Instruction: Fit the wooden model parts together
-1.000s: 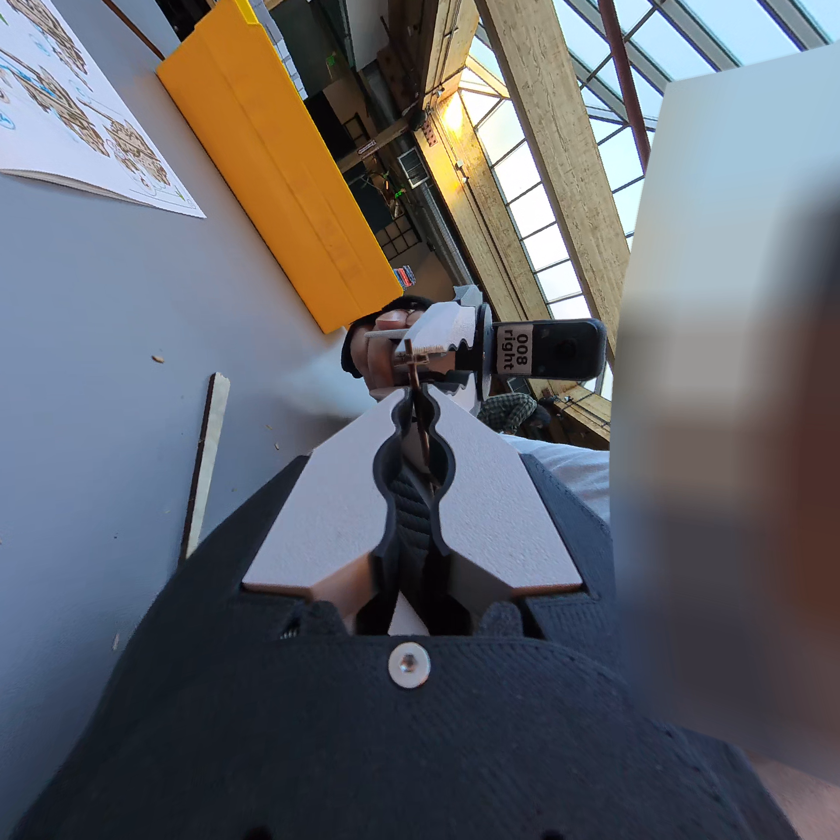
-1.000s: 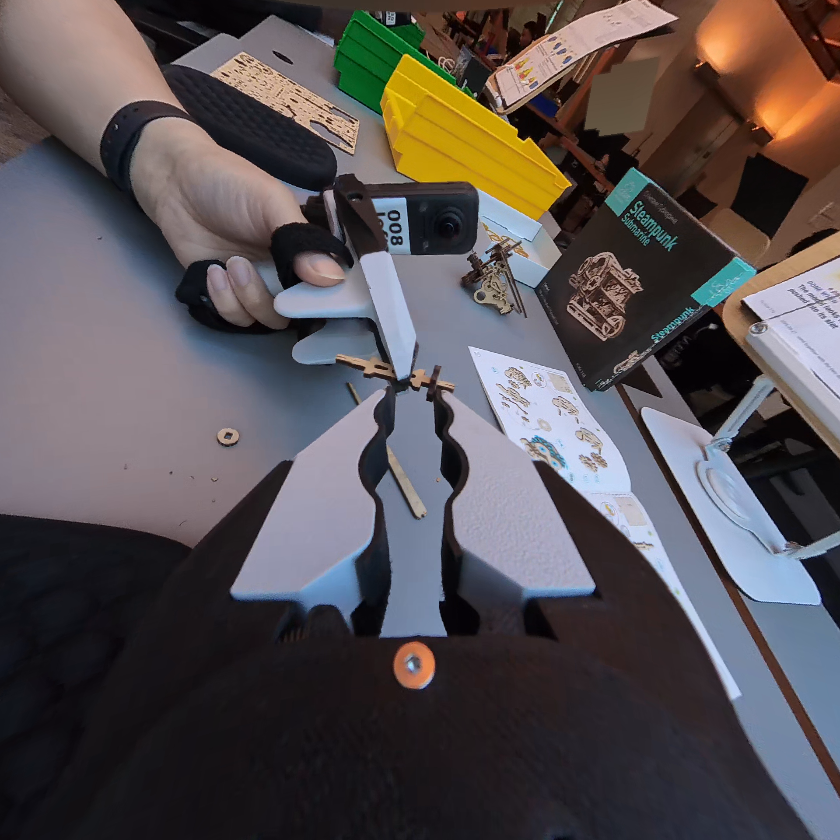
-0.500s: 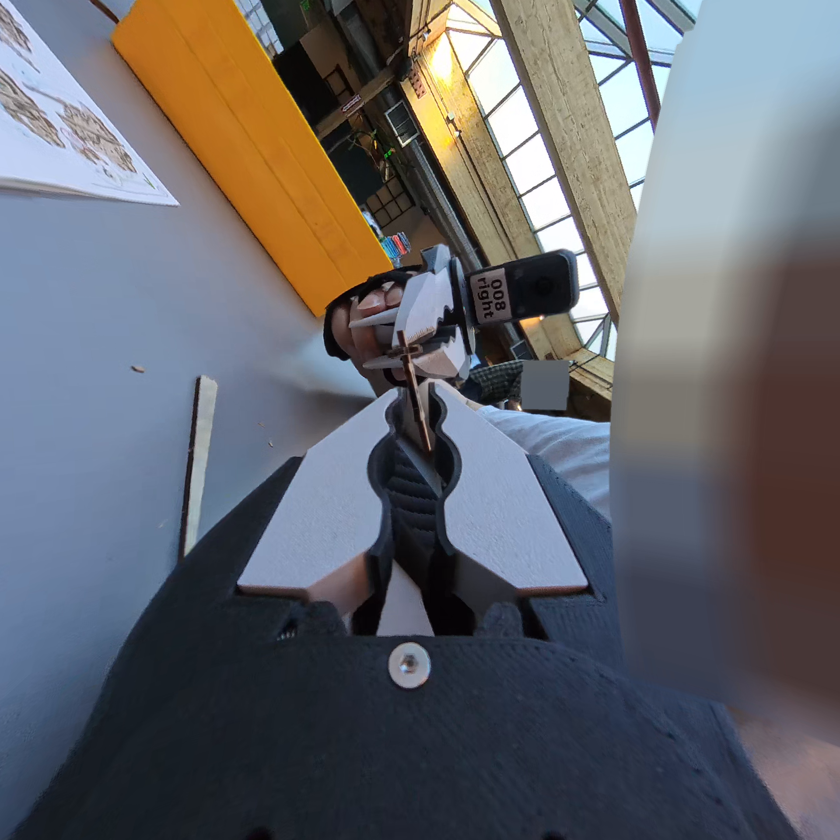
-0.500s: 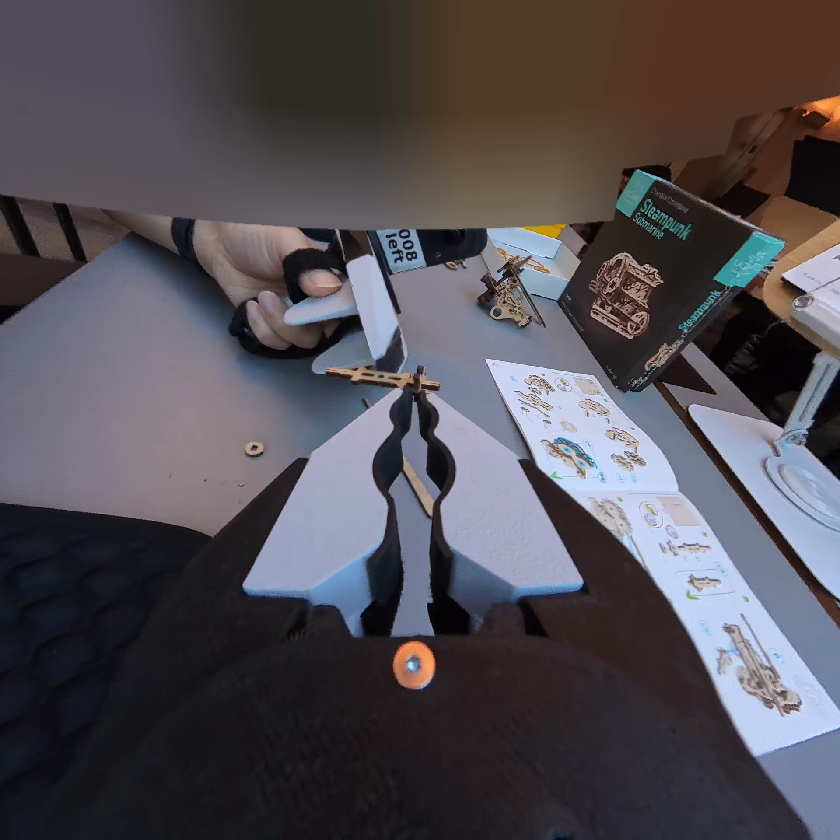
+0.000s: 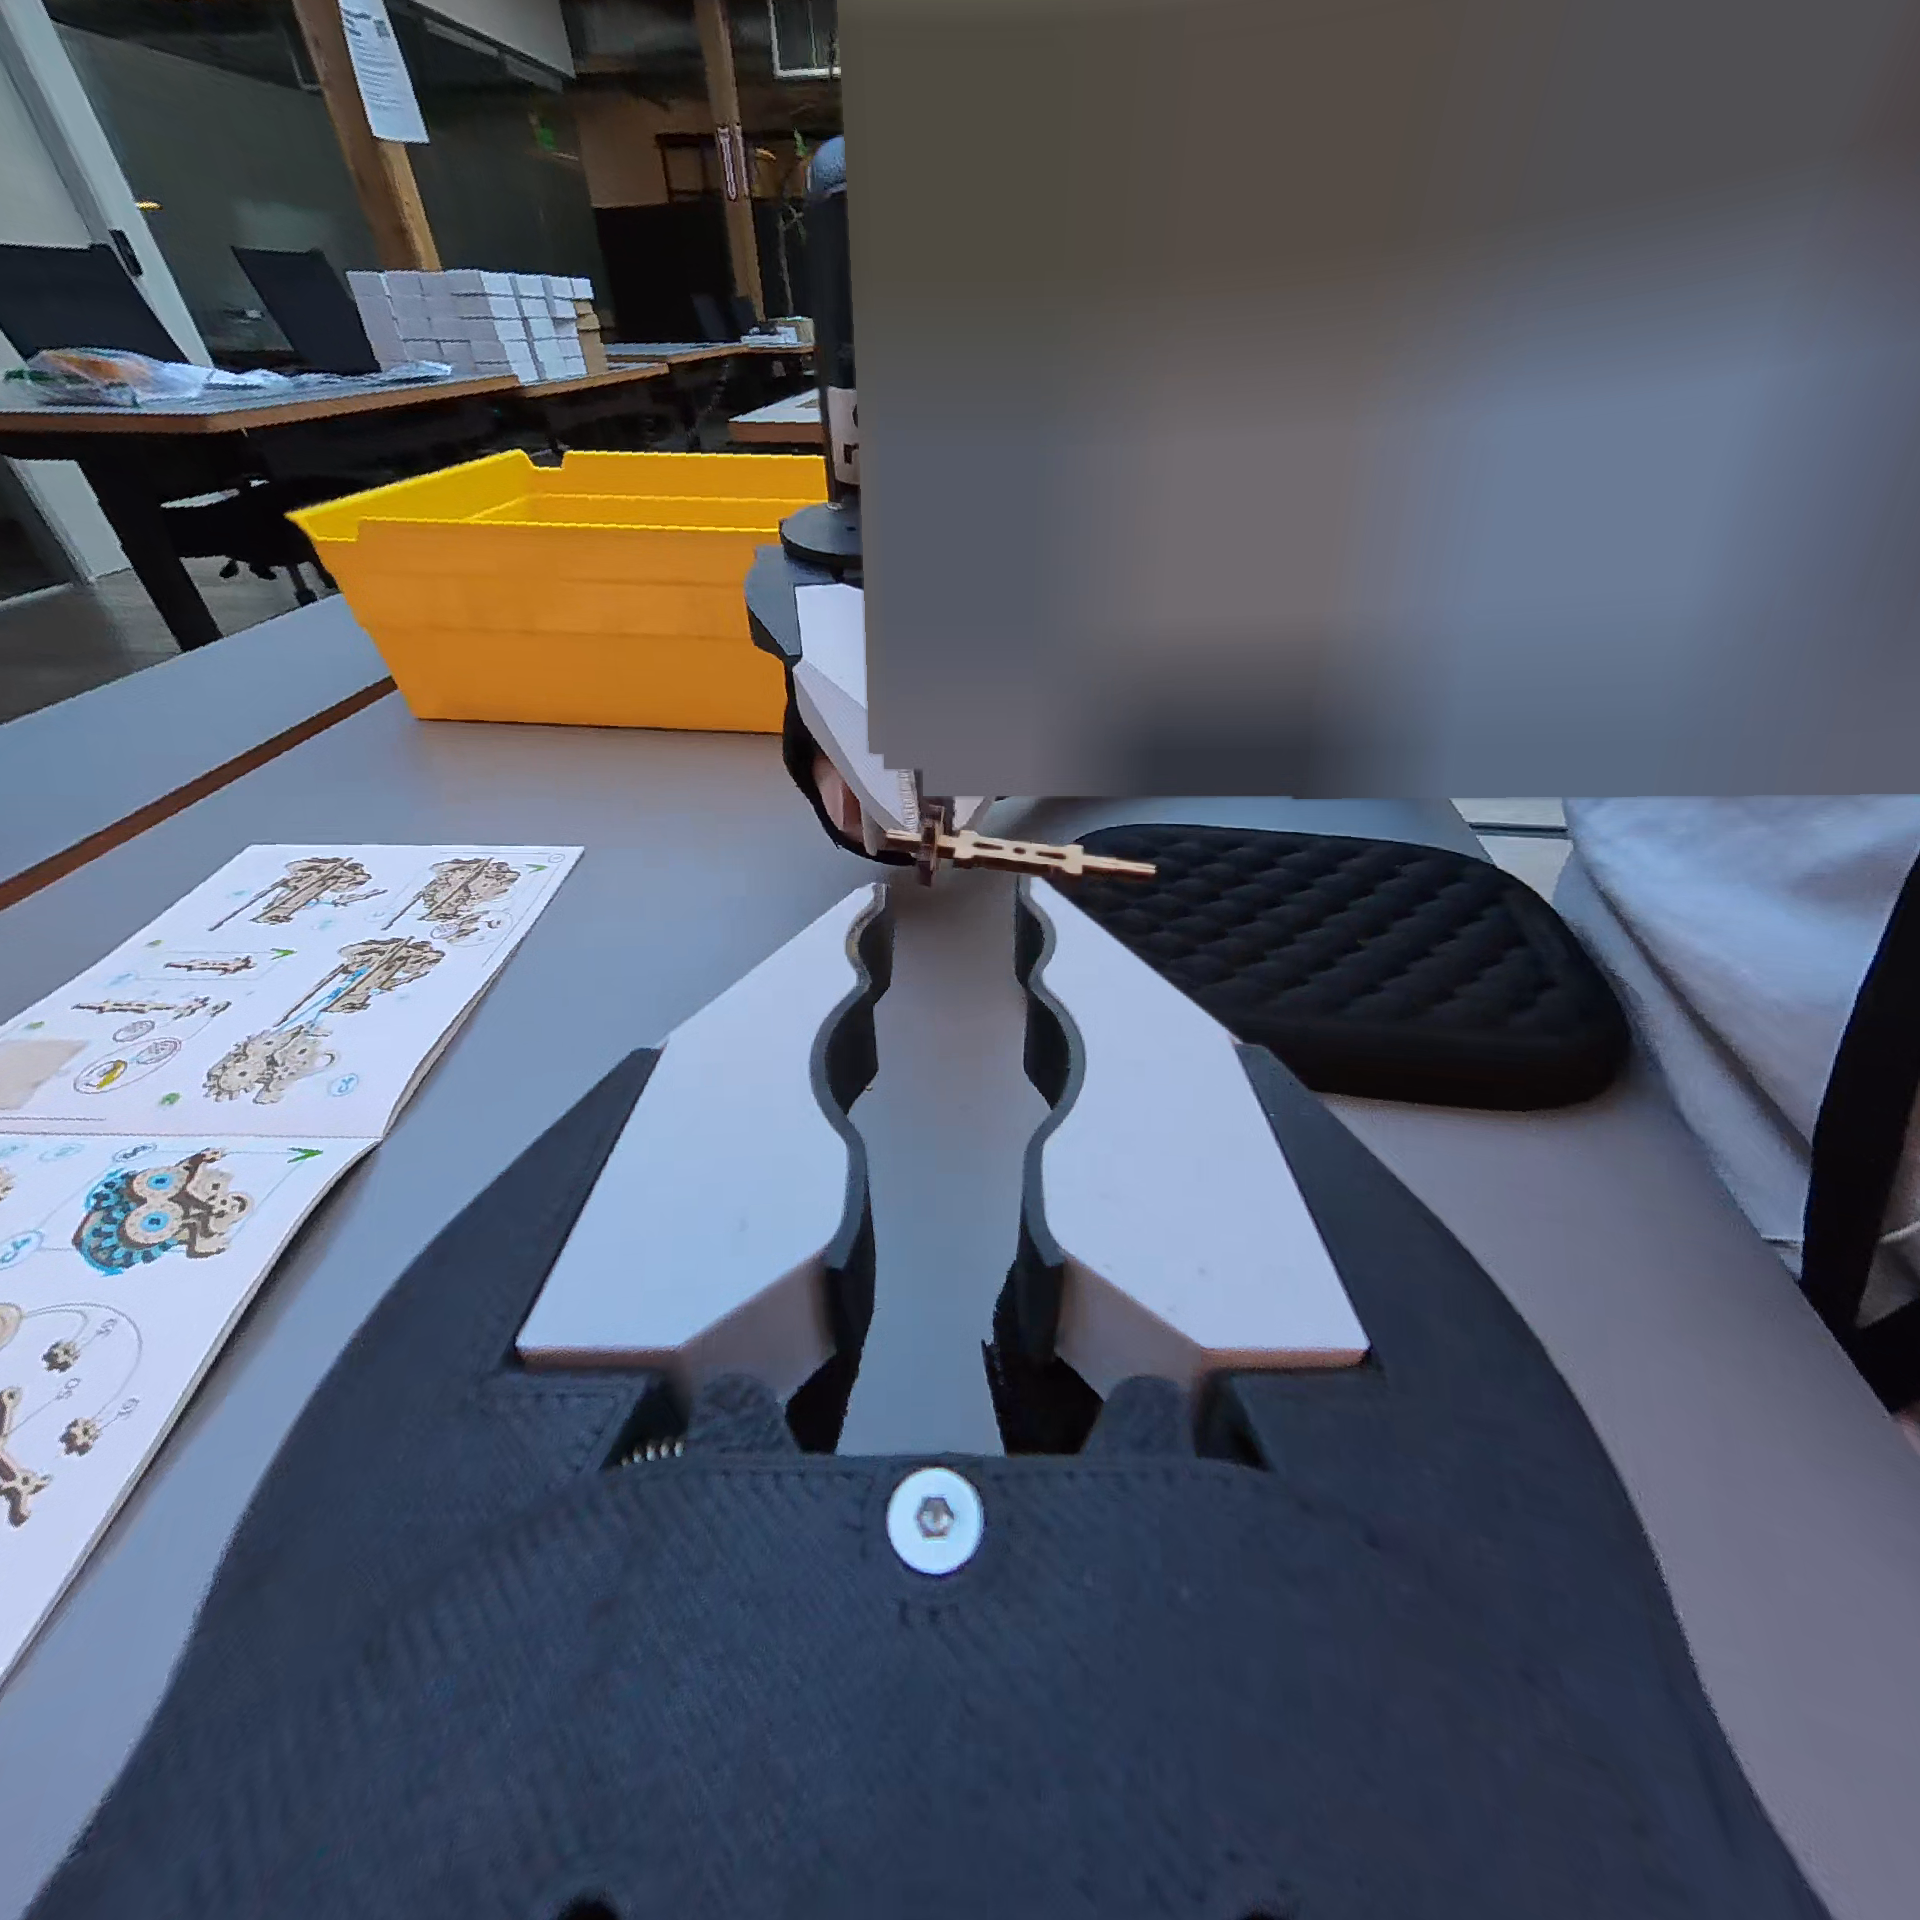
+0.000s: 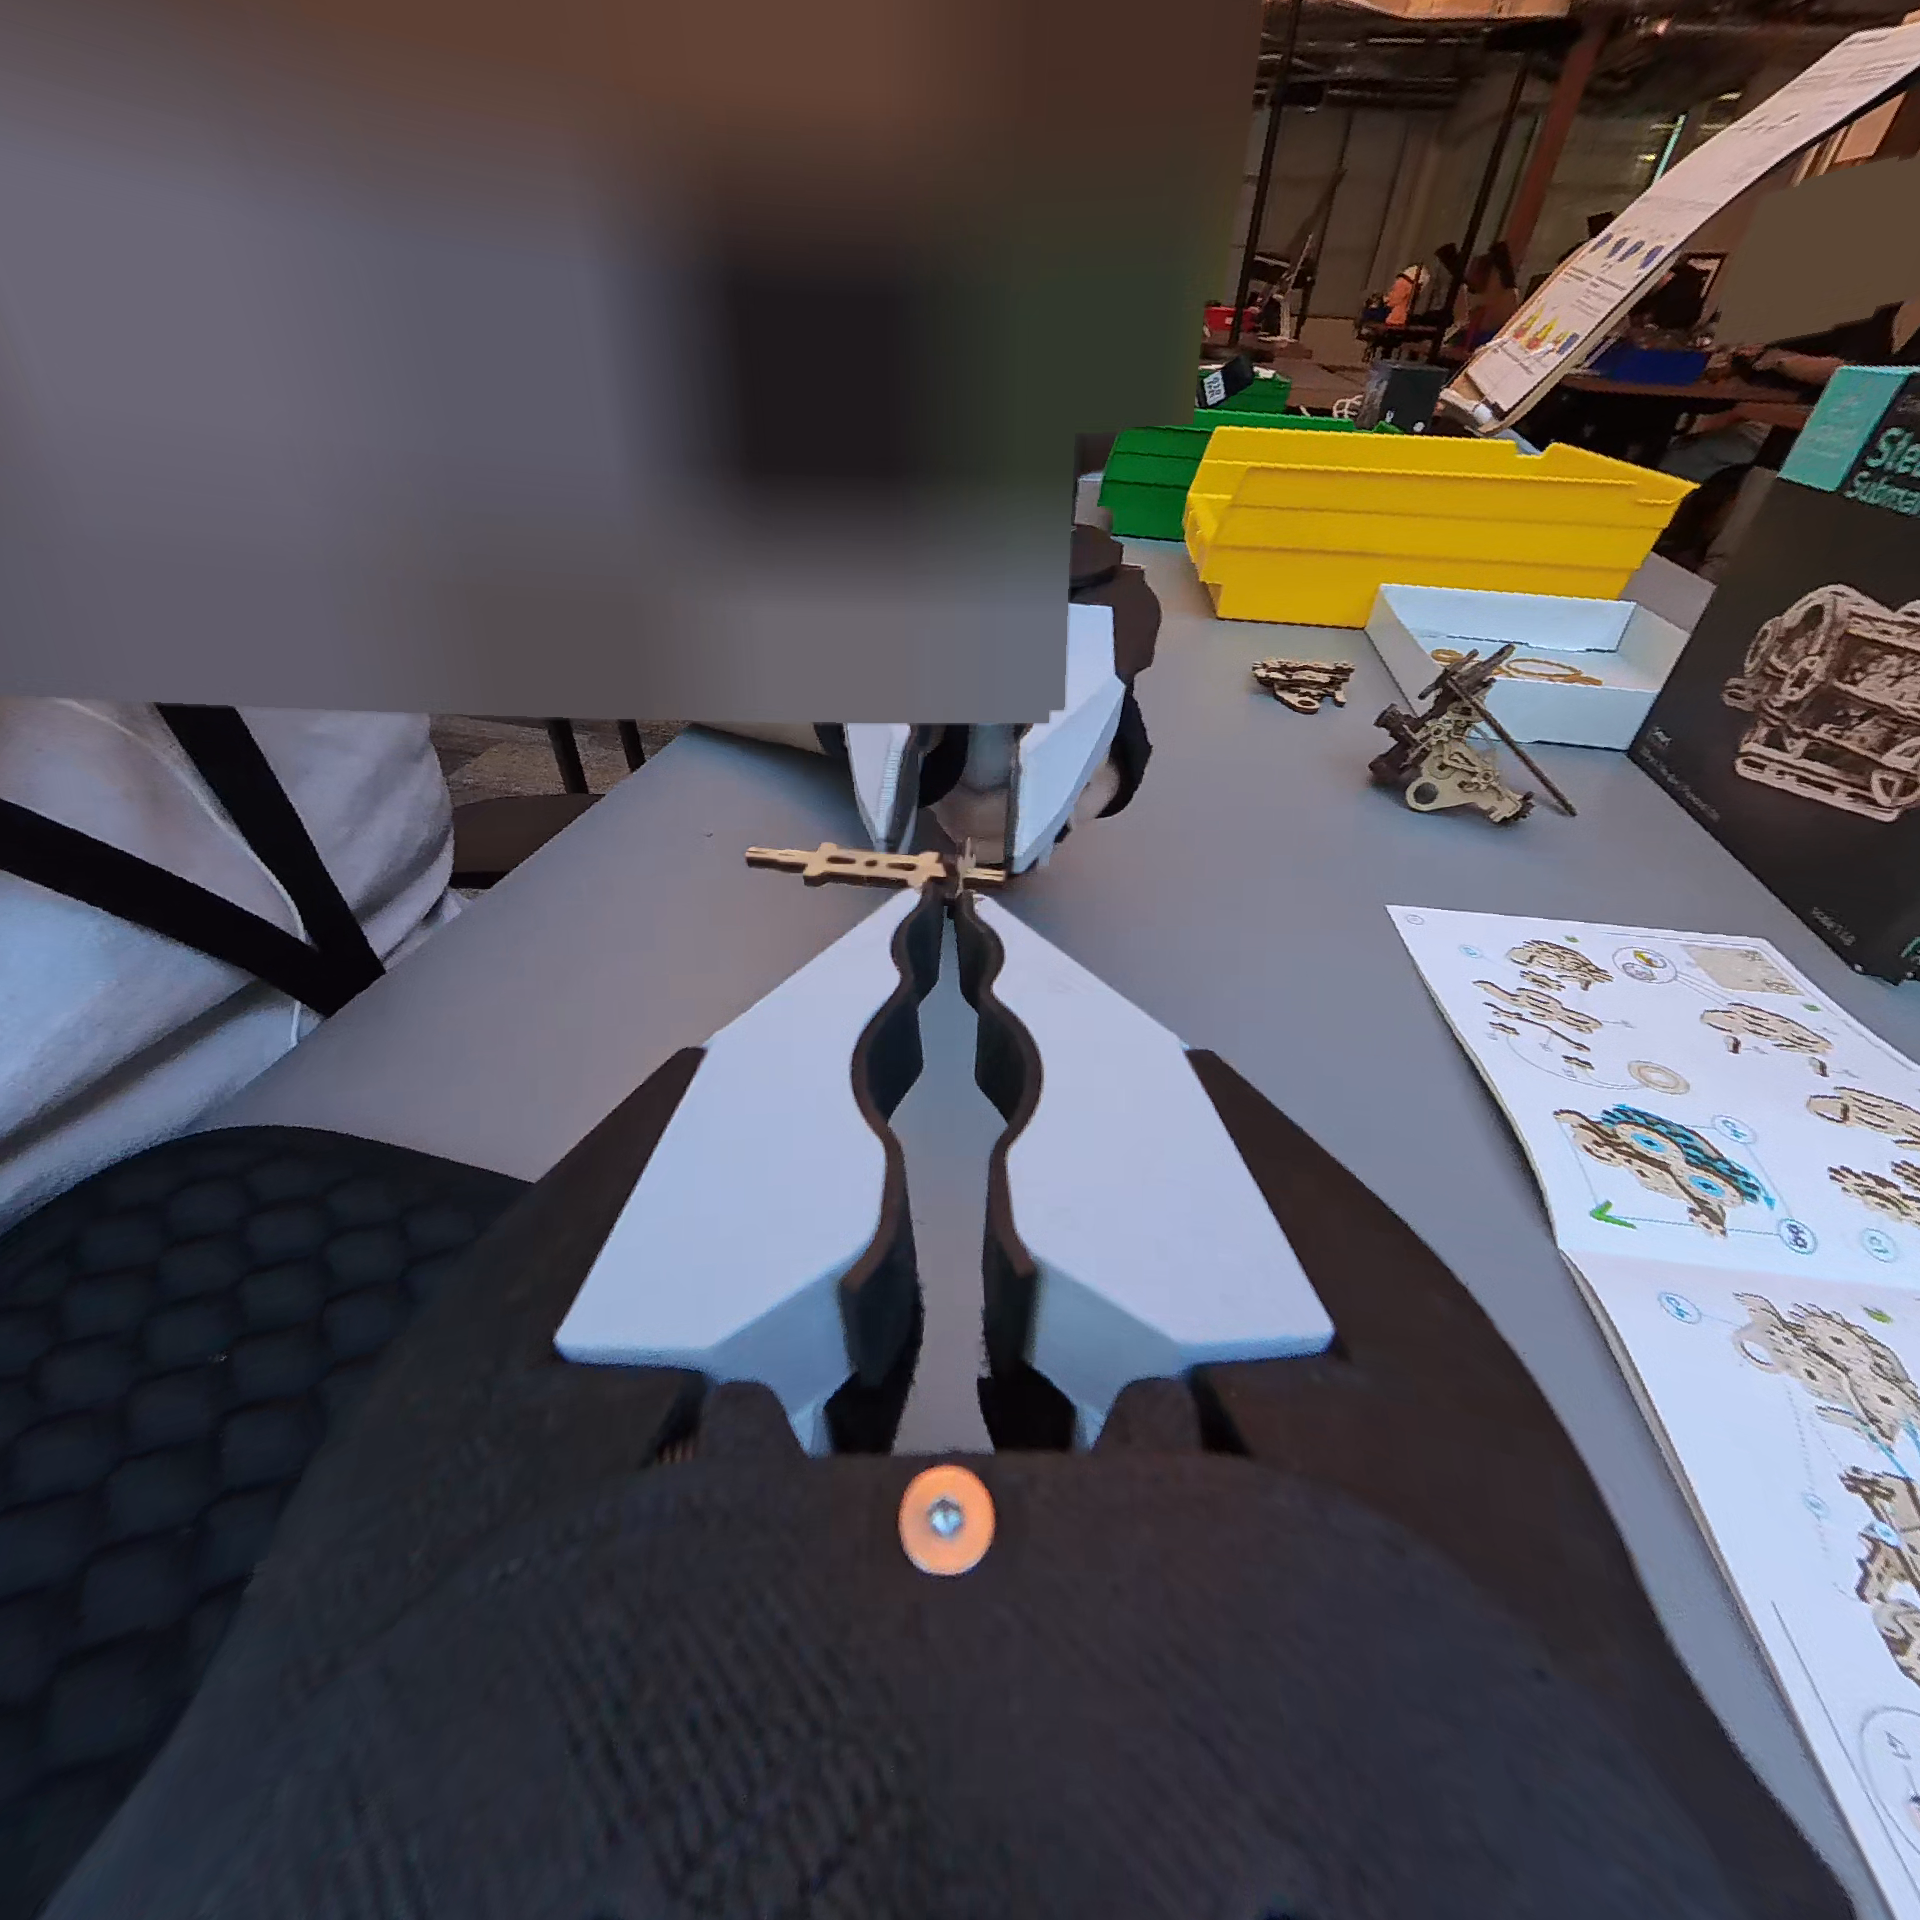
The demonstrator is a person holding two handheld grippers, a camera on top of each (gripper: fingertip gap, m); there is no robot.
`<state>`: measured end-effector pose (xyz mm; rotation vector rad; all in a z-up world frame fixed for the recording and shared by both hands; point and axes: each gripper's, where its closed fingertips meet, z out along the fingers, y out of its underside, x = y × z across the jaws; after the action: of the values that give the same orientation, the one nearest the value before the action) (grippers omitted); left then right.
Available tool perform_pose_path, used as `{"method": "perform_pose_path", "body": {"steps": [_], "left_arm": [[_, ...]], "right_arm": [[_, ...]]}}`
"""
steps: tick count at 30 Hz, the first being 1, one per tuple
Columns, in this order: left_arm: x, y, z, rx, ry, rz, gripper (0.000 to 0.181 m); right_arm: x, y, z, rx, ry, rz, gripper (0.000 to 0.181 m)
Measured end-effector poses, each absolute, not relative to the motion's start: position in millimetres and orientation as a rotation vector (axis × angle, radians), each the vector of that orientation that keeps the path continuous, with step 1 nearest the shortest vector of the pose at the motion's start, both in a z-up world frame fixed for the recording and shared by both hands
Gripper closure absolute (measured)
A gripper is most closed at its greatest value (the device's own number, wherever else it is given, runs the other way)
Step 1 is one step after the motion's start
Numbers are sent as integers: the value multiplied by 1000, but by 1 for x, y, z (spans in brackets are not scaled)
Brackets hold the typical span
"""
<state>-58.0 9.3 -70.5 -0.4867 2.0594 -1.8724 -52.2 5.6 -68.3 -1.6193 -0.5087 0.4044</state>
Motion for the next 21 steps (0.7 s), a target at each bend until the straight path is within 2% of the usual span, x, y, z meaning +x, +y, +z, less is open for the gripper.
{"method": "perform_pose_path", "body": {"steps": [15, 21], "left_arm": [[-75, -2, -75, -316, 2116, -1851, 174], [-78, -3, -81, -299, 2161, -1828, 174]], "right_arm": [[-72, 3, -74, -1627, -579, 509, 181], [-75, 2, -80, -1655, -595, 517, 181]]}}
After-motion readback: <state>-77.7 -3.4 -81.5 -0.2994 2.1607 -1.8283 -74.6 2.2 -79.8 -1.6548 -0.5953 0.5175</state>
